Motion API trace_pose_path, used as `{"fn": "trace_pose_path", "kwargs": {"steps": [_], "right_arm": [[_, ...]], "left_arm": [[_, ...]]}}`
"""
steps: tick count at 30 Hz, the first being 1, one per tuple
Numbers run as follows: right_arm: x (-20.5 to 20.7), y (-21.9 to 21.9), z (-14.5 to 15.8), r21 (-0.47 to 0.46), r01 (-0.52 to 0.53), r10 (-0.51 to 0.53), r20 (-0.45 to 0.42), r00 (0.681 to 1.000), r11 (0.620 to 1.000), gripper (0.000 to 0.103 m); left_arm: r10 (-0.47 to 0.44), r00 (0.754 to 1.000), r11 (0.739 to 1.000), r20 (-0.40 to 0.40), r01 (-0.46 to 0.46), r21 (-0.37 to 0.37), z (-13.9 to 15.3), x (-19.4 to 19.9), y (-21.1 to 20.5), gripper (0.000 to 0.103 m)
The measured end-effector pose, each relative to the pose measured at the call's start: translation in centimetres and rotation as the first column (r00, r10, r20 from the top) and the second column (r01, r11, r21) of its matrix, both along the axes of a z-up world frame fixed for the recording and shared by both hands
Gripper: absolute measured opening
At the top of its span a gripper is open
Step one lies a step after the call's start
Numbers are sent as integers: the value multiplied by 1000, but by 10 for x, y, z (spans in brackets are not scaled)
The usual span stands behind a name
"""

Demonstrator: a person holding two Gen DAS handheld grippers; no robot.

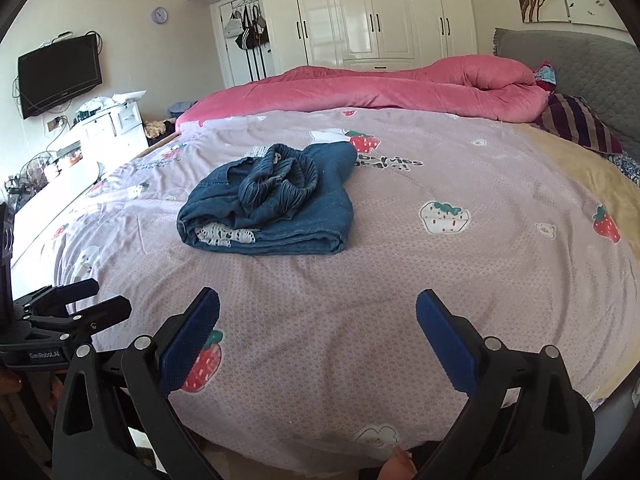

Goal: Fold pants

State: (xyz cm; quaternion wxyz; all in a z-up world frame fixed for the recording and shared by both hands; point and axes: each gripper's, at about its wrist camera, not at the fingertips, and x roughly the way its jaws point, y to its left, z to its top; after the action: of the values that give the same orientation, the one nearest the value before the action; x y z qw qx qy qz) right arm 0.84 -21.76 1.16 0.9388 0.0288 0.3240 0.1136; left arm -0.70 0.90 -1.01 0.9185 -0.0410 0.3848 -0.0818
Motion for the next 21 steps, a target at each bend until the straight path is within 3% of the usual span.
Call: {"fn": "trace_pose_path", "kwargs": {"steps": [21], "right_arm": [[3, 11, -26, -33, -10, 8, -59, 998, 999, 98]], "left_arm": [[-4, 1000, 1000, -22, 3, -8, -17, 2, -3, 93]]}}
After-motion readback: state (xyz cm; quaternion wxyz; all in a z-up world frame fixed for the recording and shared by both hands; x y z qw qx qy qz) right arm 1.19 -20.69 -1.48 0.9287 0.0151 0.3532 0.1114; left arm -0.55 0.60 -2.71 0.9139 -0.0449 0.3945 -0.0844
